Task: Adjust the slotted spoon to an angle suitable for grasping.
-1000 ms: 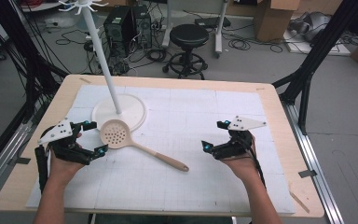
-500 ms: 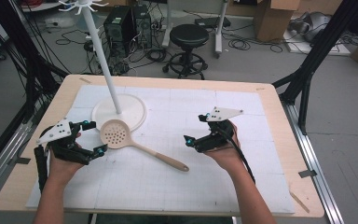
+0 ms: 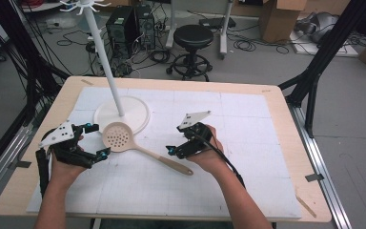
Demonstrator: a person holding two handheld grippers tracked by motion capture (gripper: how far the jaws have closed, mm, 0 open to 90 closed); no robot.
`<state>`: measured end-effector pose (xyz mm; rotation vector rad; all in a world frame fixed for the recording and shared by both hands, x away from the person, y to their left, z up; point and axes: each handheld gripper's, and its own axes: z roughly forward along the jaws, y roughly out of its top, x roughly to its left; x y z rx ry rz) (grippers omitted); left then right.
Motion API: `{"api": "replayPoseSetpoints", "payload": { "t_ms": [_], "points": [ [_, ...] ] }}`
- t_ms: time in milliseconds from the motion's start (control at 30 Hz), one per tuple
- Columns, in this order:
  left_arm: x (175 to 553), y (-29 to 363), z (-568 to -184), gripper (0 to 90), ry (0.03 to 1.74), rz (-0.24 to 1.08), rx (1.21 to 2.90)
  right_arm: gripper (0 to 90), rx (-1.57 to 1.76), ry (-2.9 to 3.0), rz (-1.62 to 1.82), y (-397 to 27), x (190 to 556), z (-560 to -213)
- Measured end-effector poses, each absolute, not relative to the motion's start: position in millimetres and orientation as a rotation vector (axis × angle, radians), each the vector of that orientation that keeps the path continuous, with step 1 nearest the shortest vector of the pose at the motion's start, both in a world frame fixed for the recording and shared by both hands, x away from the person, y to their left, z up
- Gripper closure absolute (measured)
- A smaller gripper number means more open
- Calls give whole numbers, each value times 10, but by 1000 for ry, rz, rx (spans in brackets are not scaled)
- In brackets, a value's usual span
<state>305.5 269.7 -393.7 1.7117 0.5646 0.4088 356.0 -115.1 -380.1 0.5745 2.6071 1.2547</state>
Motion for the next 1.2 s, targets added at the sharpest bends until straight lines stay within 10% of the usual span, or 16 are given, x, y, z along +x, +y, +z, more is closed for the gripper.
{"api": "replayPoseSetpoints", "payload": {
  "t_ms": [1200],
  "points": [
    [3062,2678,-3951,17,567,408,1728,691,483,2880,909,-550,3546,-4281]
  ]
}}
